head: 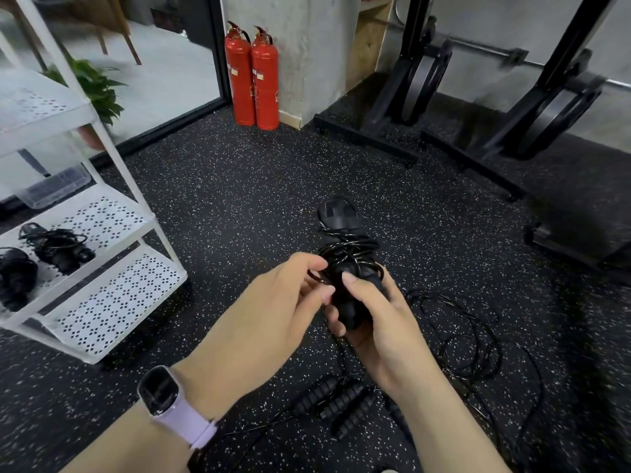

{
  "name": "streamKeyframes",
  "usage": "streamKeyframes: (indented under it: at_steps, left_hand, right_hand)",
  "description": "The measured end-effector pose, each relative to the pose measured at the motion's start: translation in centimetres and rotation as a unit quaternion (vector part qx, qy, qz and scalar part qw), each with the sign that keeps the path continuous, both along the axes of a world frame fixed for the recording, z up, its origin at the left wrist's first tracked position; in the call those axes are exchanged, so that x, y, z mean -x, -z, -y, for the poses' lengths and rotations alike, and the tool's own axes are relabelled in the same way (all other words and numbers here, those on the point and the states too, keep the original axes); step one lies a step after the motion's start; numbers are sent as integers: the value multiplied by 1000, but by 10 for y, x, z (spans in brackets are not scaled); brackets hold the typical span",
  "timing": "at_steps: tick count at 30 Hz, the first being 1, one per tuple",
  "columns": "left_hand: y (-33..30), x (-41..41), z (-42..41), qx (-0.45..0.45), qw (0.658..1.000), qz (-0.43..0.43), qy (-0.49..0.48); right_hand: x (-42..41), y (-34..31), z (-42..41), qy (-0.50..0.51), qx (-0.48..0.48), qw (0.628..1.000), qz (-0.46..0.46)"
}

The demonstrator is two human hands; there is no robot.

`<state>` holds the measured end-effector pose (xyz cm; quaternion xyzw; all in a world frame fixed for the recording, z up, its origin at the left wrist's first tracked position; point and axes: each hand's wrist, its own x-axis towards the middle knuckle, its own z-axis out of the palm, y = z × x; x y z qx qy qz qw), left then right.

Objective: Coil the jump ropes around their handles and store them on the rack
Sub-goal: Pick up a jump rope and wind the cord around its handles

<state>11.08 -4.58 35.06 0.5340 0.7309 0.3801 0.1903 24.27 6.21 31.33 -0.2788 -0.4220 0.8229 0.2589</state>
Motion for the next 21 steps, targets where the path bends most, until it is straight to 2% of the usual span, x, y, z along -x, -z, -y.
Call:
streamKeyframes:
  at_steps: [11,13,17,21]
  left_hand:
    - [-14,10,-1,-33,974,-224,25]
    - [-14,10,-1,-39,970,-239,31]
    - [-9,13,-1,-48,983,-175,33]
    - [-11,6,0,-107,994,-22,2]
  right_hand:
    - [-5,-5,0,-37,-46,998,9]
    - [-6,-6,1,-33,-42,999,1]
    - [-8,-7,1,-48,-35,998,-9]
    - [-3,-5,7,-55,-28,997,-36]
